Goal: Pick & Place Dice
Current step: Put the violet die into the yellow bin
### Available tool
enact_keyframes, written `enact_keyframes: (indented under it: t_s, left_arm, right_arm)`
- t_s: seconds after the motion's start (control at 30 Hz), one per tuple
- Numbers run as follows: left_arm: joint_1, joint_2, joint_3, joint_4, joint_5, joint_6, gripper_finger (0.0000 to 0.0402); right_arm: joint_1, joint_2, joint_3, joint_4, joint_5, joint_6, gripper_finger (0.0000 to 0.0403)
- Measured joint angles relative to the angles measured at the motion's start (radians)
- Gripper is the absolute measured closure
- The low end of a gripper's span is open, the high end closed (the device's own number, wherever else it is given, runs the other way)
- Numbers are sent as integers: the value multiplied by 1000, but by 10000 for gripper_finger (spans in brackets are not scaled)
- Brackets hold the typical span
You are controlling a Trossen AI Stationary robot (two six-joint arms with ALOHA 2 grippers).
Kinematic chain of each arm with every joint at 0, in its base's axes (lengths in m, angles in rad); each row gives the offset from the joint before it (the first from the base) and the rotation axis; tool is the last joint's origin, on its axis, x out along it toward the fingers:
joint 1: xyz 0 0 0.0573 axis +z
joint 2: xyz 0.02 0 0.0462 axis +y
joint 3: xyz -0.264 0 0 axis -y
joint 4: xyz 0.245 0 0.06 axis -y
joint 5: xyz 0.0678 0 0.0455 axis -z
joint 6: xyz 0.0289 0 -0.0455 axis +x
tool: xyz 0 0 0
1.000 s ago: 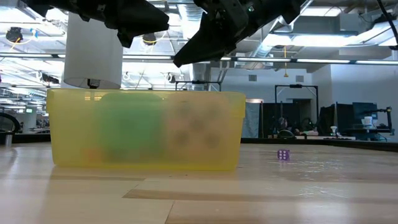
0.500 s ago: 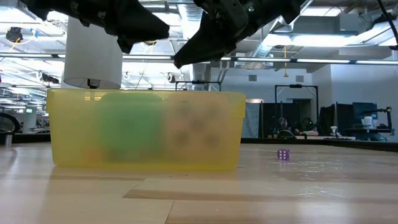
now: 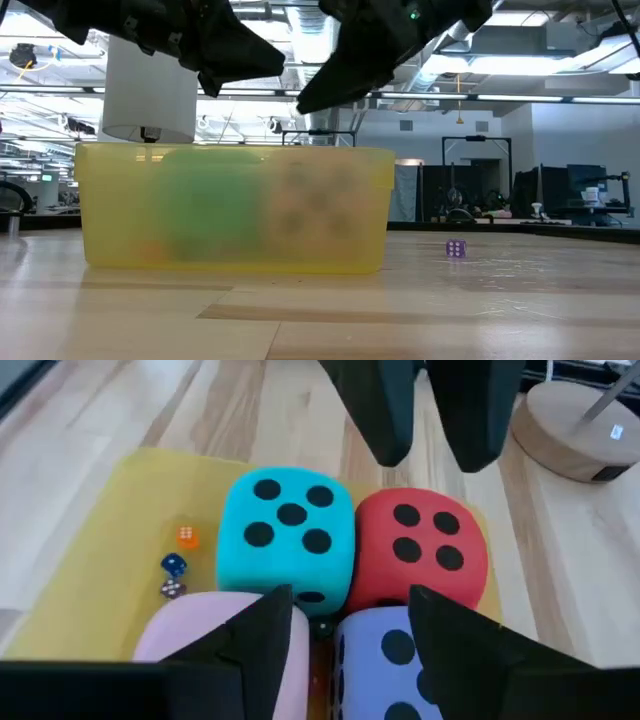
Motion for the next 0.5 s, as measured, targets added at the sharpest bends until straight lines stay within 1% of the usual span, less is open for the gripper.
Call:
enact_keyframes:
  t_s: [0.1,0.3,0.5]
  left_arm:
    - [0,-7,0,-6,0,0,312]
    - [0,-10,0,-2,0,0,312]
    - [0,-10,0,-2,0,0,312]
  right_arm:
    - [6,-37,1,-91,0,28,212]
    - [26,-109,1,-275,-7,165,238]
    - [70,-110,1,-394,-11,262,260]
